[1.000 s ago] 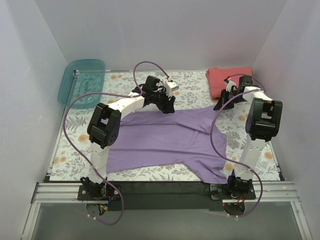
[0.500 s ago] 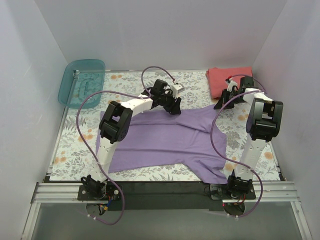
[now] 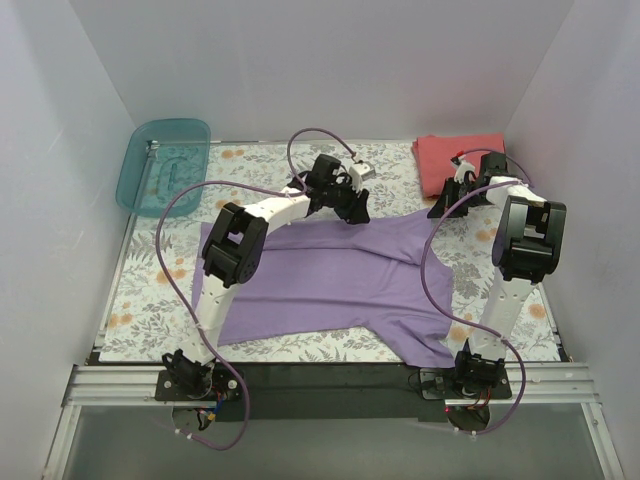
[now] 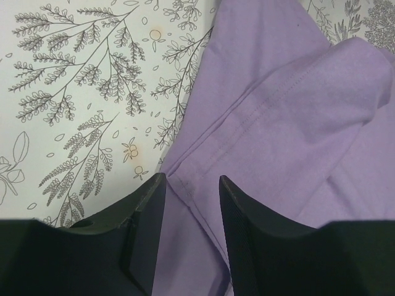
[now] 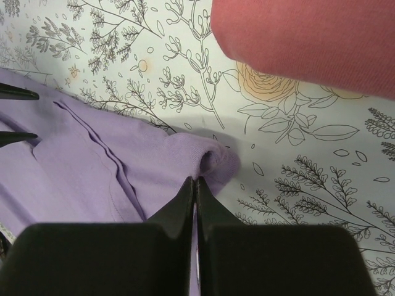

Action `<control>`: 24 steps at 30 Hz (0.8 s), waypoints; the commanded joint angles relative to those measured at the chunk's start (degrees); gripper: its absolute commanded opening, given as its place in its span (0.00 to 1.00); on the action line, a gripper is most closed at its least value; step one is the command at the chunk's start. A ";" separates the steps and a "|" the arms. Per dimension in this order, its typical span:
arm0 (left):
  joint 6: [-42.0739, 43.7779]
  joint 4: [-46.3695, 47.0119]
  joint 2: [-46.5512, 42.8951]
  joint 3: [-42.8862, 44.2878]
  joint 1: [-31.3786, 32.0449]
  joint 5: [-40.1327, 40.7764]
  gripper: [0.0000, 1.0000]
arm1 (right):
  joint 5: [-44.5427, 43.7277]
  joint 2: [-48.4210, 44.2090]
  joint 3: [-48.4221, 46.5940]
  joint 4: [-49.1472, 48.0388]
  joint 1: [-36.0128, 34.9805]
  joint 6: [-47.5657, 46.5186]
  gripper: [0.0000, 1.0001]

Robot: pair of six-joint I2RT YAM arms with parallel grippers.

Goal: Fold and stack the t-shirts
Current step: Fold the tshirt

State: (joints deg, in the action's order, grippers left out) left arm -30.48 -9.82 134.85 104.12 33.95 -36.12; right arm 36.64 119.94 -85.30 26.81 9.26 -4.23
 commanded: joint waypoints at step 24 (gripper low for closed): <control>-0.19 1.91 -1.78 0.39 0.94 -1.05 0.00 | 1.50 -1.64 0.92 -1.41 0.15 -0.34 0.01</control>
State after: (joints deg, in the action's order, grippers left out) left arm -31.09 -9.58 138.19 105.01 34.41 -36.07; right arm 36.69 119.94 -84.62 26.61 9.26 -4.27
